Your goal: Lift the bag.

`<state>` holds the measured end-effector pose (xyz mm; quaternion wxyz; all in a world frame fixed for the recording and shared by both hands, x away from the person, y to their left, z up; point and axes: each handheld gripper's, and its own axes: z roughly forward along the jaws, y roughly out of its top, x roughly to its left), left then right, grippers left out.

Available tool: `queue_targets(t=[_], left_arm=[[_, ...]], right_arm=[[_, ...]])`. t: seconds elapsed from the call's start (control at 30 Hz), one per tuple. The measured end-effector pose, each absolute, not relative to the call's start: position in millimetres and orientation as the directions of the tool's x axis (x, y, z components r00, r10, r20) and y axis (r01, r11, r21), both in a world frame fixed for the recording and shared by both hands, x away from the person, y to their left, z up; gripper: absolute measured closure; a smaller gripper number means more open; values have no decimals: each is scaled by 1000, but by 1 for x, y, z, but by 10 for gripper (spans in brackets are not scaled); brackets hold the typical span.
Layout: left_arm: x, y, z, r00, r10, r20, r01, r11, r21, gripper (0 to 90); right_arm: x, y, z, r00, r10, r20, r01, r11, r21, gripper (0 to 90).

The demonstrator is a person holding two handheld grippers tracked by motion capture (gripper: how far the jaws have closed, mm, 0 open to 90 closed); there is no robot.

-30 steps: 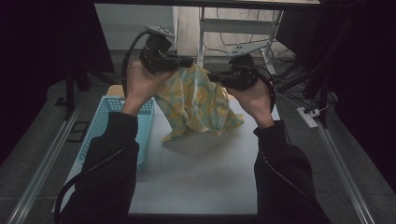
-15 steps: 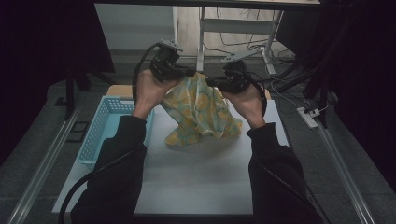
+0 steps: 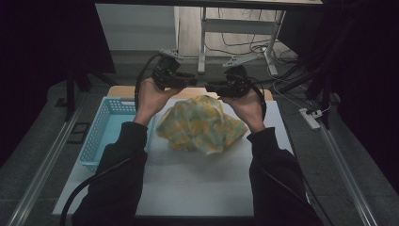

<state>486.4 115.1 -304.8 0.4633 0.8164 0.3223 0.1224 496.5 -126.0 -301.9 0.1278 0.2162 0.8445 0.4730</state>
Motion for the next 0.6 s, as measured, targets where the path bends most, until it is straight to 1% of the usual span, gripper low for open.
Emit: queue_targets(t=[0.1, 0.3, 0.6], left_arm=[[483, 118, -308, 765, 637, -96, 408, -364, 837, 591], [476, 125, -317, 773, 629, -88, 398, -373, 838, 459], [460, 135, -332, 772, 630, -85, 387, -359, 849, 333]], right_arm=[[495, -126, -305, -876, 483, -3, 250, 458, 853, 692], [491, -127, -311, -874, 485, 4, 254, 450, 856, 595], [483, -132, -320, -869, 495, -2, 249, 439, 863, 488]])
